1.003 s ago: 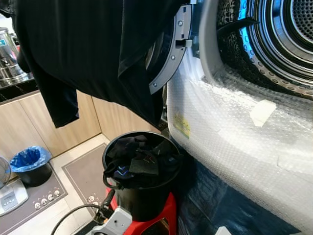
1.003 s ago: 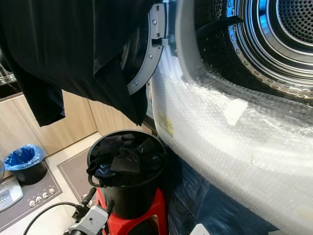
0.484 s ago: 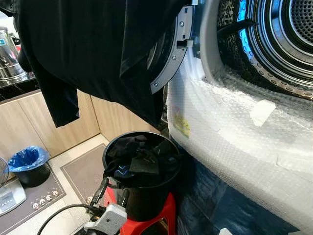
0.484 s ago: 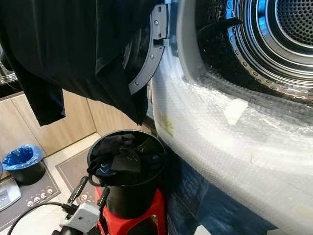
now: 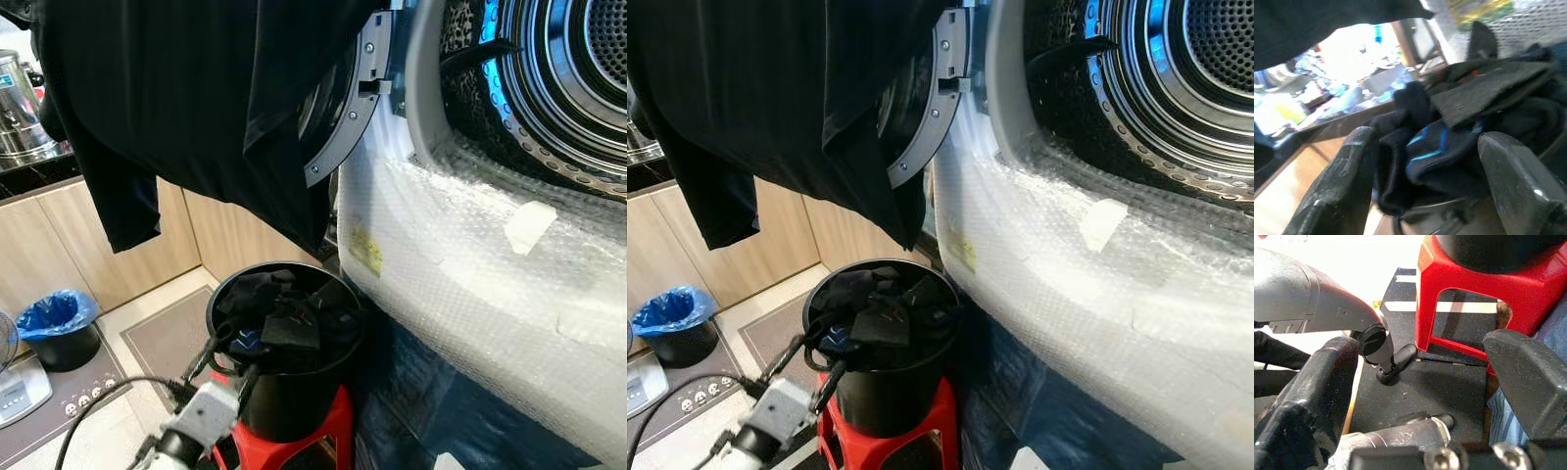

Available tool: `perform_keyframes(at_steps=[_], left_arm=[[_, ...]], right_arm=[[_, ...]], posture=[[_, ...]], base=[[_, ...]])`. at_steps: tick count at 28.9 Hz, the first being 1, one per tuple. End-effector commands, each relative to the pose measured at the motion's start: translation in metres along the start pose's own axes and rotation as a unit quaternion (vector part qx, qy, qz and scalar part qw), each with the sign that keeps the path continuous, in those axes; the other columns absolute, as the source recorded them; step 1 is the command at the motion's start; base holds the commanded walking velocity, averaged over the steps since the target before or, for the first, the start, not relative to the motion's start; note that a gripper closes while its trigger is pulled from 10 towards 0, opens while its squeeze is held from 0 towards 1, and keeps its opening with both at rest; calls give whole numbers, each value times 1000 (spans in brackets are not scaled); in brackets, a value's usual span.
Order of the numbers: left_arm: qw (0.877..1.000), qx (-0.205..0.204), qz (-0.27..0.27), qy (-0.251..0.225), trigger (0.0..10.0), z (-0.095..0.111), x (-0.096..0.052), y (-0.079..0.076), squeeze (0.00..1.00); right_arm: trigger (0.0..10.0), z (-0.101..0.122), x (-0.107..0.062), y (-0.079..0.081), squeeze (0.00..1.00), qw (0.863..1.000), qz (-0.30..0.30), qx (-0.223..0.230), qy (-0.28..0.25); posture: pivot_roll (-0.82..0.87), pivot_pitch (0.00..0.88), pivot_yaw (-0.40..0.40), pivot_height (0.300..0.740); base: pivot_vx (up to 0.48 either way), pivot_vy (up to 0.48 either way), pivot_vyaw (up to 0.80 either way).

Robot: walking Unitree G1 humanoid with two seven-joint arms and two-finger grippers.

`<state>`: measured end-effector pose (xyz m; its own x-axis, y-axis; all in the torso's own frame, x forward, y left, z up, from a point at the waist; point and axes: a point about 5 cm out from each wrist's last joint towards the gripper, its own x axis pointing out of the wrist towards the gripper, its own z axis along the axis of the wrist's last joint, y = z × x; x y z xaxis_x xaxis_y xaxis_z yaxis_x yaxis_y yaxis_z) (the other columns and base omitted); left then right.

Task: Clothes washing

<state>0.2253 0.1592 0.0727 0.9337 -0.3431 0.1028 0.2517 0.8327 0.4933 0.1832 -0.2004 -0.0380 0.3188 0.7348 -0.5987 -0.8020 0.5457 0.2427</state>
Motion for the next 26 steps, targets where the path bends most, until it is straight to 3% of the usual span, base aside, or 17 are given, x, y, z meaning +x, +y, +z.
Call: perform_keyframes(at_steps=[1,4,6,10,15,21,26], left_arm=[[999,-3,-31,8,10000,1,3,1,0],[999,-5,-34,12,10000,0,7,5,0],[998,-33,-56,17,10000,2,10,7,0],[996,-51,-72,21,10000,4,14,13,0],[993,-95,-59,40,10000,-1,8,17,0],[993,-99,-26,61,10000,-1,-2,13,0],[991,-108,-35,70,10000,-3,-6,6,0]], right_arm=[[10000,5,0,-1,0,1000,-1,-7,-8],[10000,5,-1,-1,0,1000,-4,-8,-11],[10000,6,-2,-1,0,1000,-6,-8,-13],[10000,10,-4,0,0,1000,-6,-15,-20],[10000,10,-7,-1,0,1000,-15,-14,-24],[10000,7,-11,1,0,1000,-19,-10,-20],[10000,9,-9,1,0,1000,-18,-11,-22]], posture=[[10,0,-13,740],[4,0,-12,740],[3,0,-15,740],[-7,0,-14,740],[-16,0,-12,740],[-14,0,-12,740],[-5,0,-19,740]], base=[[0,0,0],[0,0,0],[0,0,0],[0,0,0],[0,0,0],[0,0,0],[0,0,0]])
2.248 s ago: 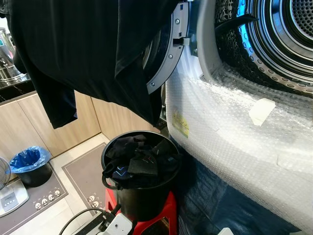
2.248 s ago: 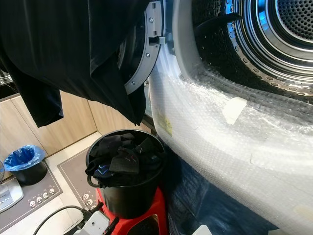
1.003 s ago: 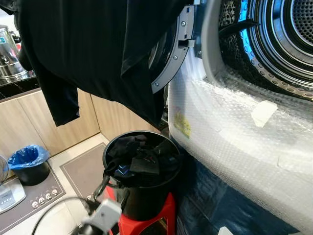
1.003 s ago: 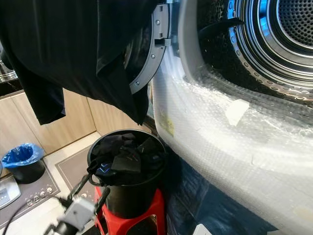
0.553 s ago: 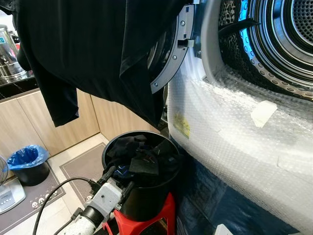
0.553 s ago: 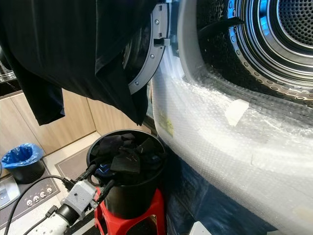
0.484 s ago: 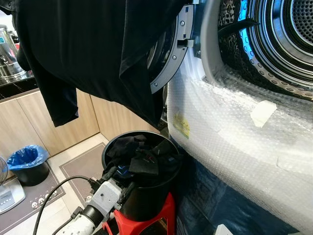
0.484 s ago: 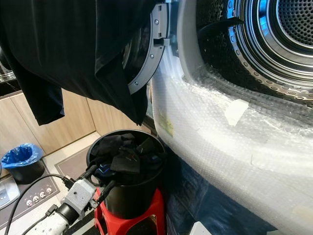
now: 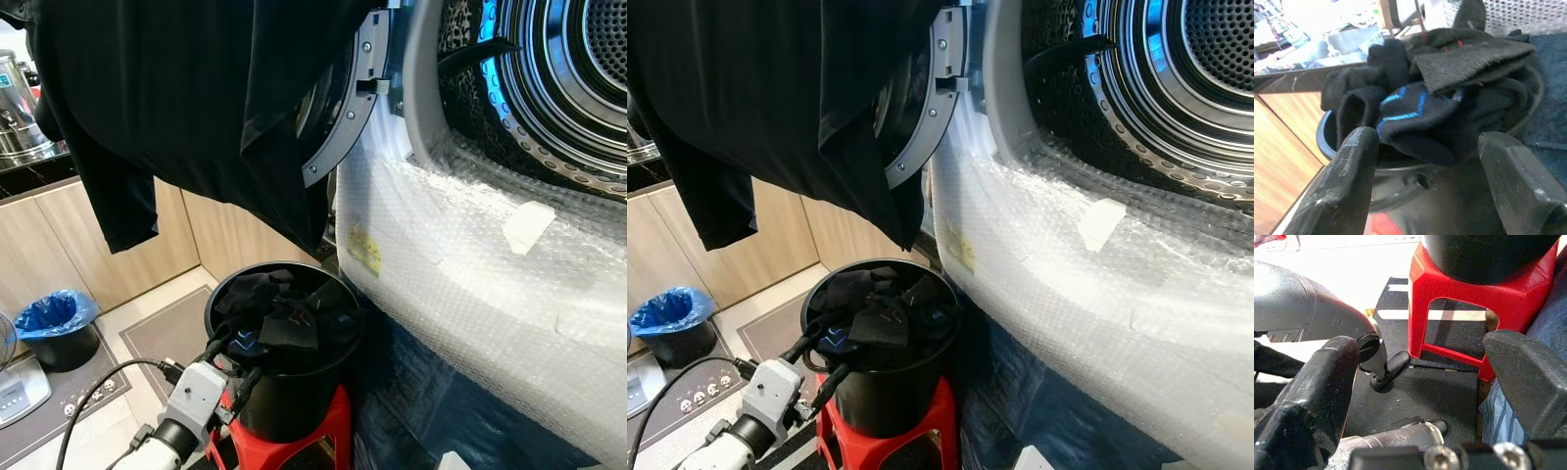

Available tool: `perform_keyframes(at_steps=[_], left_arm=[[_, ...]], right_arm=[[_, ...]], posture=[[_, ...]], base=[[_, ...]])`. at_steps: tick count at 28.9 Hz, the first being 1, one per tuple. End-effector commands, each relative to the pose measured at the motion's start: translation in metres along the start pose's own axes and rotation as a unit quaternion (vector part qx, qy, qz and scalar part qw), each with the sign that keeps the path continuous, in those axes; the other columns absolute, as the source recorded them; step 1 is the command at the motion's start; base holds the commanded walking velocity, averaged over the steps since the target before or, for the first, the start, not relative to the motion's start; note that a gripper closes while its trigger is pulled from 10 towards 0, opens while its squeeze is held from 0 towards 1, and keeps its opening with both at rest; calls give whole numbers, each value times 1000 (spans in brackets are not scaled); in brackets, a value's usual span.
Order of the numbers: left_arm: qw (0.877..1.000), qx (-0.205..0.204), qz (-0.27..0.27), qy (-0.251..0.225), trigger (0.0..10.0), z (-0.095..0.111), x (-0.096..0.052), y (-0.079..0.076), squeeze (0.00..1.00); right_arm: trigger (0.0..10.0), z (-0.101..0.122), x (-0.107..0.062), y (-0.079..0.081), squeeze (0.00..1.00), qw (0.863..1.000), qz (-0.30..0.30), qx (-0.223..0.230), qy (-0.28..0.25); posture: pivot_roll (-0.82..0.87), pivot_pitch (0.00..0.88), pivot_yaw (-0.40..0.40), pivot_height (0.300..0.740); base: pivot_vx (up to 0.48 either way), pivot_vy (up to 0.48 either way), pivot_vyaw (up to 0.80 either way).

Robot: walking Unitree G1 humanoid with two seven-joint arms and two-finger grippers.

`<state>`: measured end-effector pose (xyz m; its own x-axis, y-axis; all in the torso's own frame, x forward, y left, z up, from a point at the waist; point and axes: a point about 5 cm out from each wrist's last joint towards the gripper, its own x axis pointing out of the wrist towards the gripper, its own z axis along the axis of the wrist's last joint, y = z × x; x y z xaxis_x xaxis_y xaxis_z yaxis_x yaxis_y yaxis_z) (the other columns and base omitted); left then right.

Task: Clothes washing

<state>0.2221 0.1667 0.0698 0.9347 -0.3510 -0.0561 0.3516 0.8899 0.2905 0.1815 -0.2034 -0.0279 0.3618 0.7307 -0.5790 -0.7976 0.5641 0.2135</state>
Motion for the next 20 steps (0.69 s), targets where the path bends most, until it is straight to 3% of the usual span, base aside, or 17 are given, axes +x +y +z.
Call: perform_keyframes(at_steps=[1,12,20], left_arm=[[1000,3,0,2,10000,1,-1,4,0],[1000,13,10,23,10000,-8,-2,30,0],[999,27,11,25,10000,-10,9,47,0]], right_arm=[[10000,6,1,-1,0,1000,1,-7,-8],[10000,25,2,-2,0,999,4,-18,-39],[10000,27,-2,2,0,999,3,-17,-39]], posture=[[-4,0,-20,740],[-15,0,-18,740],[-21,0,-25,740]], base=[[0,0,0],[0,0,0],[0,0,0]])
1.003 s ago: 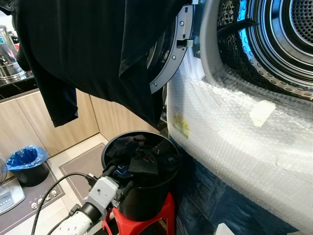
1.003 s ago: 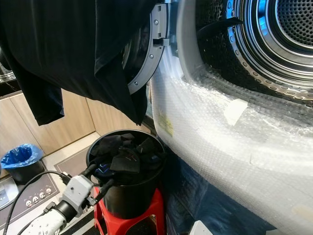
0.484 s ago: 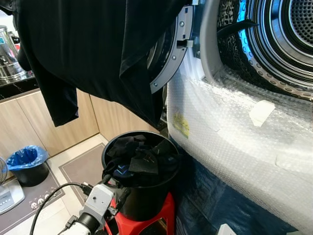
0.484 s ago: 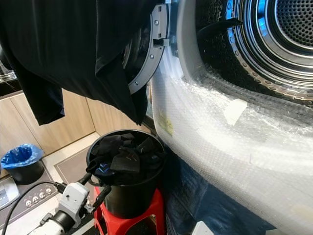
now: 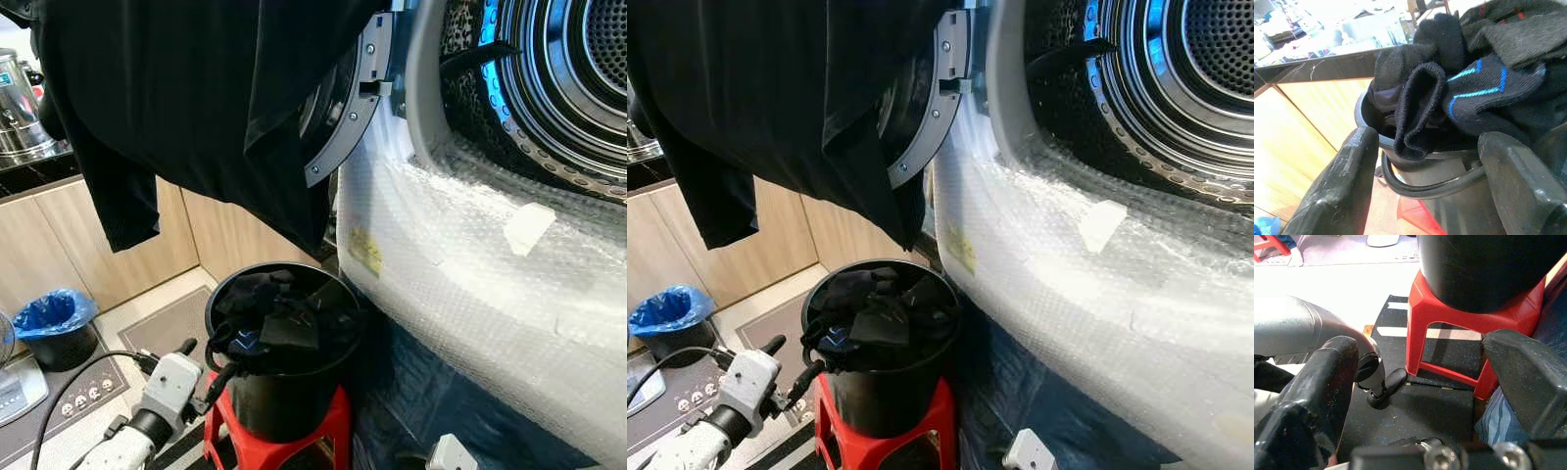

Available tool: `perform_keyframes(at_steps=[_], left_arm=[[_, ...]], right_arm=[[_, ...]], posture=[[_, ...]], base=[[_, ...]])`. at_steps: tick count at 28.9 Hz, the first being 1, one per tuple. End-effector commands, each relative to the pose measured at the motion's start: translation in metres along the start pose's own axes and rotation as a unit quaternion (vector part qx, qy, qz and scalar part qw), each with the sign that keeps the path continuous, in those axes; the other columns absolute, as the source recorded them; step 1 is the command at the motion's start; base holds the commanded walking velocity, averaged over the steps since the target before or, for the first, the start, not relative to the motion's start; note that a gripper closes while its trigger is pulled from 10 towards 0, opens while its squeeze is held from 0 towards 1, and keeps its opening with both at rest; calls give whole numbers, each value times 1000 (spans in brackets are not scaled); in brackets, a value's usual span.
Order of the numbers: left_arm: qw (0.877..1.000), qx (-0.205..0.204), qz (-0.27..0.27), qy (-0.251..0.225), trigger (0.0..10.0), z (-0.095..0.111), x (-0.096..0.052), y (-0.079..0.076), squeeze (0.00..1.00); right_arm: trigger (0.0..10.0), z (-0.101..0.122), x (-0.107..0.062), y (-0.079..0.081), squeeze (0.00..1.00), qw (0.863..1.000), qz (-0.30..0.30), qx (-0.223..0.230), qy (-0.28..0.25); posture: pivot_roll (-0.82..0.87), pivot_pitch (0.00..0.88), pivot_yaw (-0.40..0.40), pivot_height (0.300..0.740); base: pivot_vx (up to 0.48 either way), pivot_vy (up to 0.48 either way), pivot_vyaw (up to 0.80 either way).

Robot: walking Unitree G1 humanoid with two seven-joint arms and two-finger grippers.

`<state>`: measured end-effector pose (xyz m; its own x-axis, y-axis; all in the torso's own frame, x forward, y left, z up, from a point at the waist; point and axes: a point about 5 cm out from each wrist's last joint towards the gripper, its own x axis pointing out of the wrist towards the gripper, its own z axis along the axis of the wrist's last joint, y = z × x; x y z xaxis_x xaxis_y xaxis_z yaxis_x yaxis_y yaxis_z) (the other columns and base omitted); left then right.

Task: Clothes washing

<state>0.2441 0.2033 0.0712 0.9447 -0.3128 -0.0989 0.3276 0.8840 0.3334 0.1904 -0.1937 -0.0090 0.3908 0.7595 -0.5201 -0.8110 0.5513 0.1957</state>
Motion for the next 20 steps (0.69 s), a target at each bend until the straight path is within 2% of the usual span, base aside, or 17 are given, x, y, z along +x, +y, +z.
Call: perform_keyframes(at_steps=[1,2,11,15,17,19,20], left_arm=[[1000,5,0,-2,10000,0,2,6,0],[1000,7,-4,-3,10000,1,7,9,0],[999,16,-24,-16,10000,6,25,11,0],[999,10,-40,-14,10000,5,27,8,0],[997,0,-76,-11,10000,3,27,-3,0],[996,2,-83,-11,10000,3,27,-5,0],[994,-1,-105,-12,10000,3,26,-12,0]], right_arm=[[10000,4,-1,0,0,1000,0,-5,-3],[10000,6,-1,0,0,1000,-1,-8,-5],[10000,13,-5,0,0,1000,-7,-12,-14],[10000,13,-8,3,0,1000,-7,-11,-14],[10000,12,-10,6,0,1000,-8,-7,-15],[10000,12,-11,6,0,1000,-8,-7,-16],[10000,12,-12,7,0,1000,-8,-5,-15]], posture=[[-21,0,-25,740],[-24,0,-25,740],[-53,0,-22,740],[-64,0,-20,740],[-70,0,-22,740],[-70,0,-22,740],[-77,0,-18,740]], base=[[0,0,0],[0,0,0],[0,0,0],[0,0,0],[0,0,0],[0,0,0],[0,0,0]])
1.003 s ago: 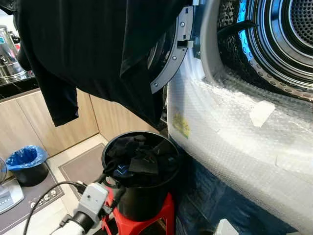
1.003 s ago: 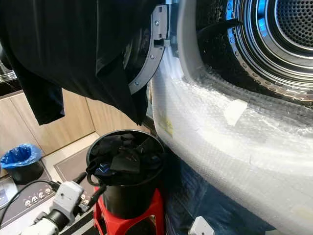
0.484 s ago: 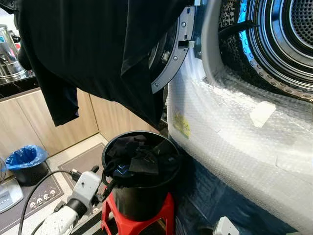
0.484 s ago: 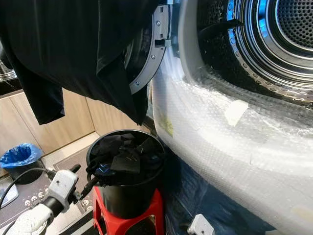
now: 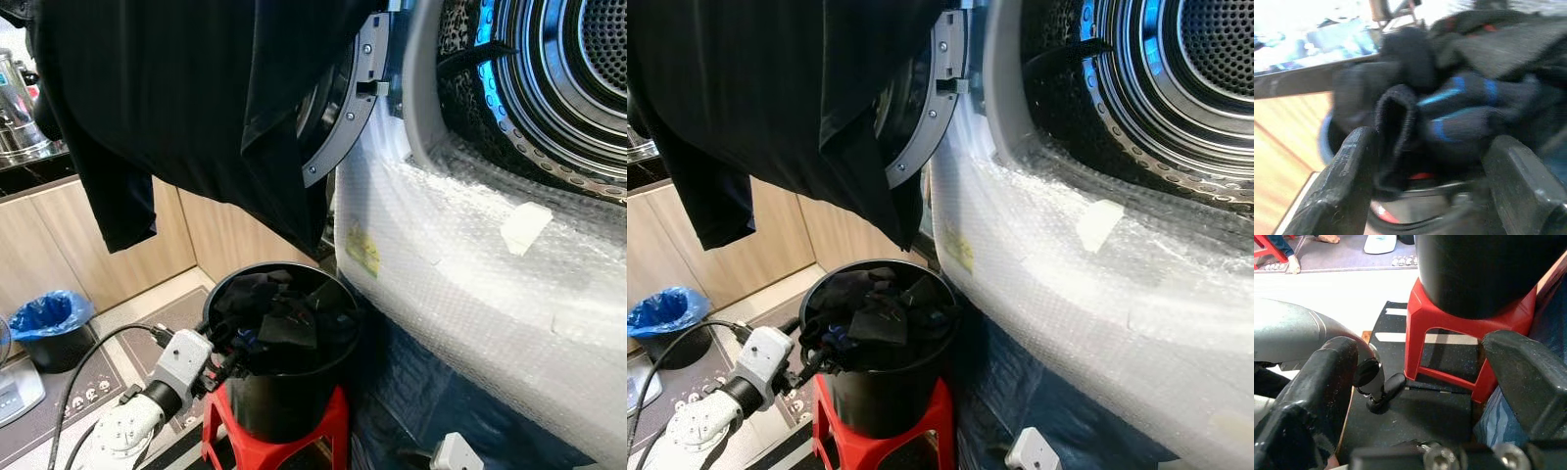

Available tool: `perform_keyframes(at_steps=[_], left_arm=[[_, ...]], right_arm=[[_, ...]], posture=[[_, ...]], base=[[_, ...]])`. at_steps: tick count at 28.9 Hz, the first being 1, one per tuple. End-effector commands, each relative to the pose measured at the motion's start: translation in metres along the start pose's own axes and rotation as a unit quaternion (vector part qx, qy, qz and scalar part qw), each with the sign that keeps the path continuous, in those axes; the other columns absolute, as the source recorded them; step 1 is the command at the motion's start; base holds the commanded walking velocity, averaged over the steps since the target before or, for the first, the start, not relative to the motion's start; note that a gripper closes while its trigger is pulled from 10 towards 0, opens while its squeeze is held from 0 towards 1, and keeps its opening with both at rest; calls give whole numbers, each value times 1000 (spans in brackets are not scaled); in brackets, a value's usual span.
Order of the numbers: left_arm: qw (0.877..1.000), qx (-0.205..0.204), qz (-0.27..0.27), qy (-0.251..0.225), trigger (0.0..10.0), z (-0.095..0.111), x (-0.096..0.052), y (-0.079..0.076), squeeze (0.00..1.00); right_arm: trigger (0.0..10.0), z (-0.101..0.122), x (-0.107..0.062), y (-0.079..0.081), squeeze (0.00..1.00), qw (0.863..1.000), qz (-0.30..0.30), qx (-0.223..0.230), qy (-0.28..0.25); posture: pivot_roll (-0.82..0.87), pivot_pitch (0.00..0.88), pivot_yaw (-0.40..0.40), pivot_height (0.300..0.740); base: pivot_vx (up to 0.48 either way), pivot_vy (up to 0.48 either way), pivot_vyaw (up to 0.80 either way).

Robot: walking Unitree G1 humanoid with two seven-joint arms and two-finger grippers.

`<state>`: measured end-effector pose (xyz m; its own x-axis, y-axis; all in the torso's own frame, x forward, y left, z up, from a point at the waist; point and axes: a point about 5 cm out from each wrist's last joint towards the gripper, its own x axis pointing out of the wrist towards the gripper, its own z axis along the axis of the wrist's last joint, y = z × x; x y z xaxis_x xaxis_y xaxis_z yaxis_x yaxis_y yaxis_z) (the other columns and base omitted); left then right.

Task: Clothes washing

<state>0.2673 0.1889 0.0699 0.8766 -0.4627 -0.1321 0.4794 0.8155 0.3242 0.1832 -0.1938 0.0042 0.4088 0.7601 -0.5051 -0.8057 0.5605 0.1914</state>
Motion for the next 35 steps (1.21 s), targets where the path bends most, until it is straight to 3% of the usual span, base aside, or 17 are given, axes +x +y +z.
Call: perform_keyframes(at_steps=[1,10,18,19,20,21,25,35], left_arm=[[1000,-4,-30,-1,10000,-1,1,-10,0],[999,-15,-44,7,10000,-7,-4,-17,0],[999,-13,-39,8,10000,-8,-12,-6,0],[999,-13,-41,8,9176,-7,-12,-5,0],[999,-12,-42,7,9176,-7,-12,-4,0],[999,-9,-39,5,10000,-5,-11,0,0],[1000,-10,-27,8,10000,-5,-9,11,0],[1000,-9,-28,1,10000,-2,0,13,0]], right_arm=[[10000,5,-3,0,0,1000,-2,-5,-4],[10000,3,-6,3,0,1000,-3,-1,0],[10000,5,-9,3,0,1000,-8,6,-2],[10000,6,-9,3,0,1000,-8,7,-4],[10000,6,-9,4,0,1000,-8,8,-5],[10000,6,-8,5,0,1000,-8,9,-5],[10000,6,-8,7,0,1000,-9,12,-7],[10000,7,-11,8,0,1000,-15,16,-10]], posture=[[-77,0,-18,740],[-81,0,-21,740],[-83,0,-21,740],[-84,0,-20,740],[-83,0,-19,740],[-83,0,-18,740],[-85,0,-15,740],[-103,0,-19,740]], base=[[0,0,0],[0,0,0],[0,0,0],[0,0,0],[0,0,0],[0,0,0],[0,0,0],[0,0,0]])
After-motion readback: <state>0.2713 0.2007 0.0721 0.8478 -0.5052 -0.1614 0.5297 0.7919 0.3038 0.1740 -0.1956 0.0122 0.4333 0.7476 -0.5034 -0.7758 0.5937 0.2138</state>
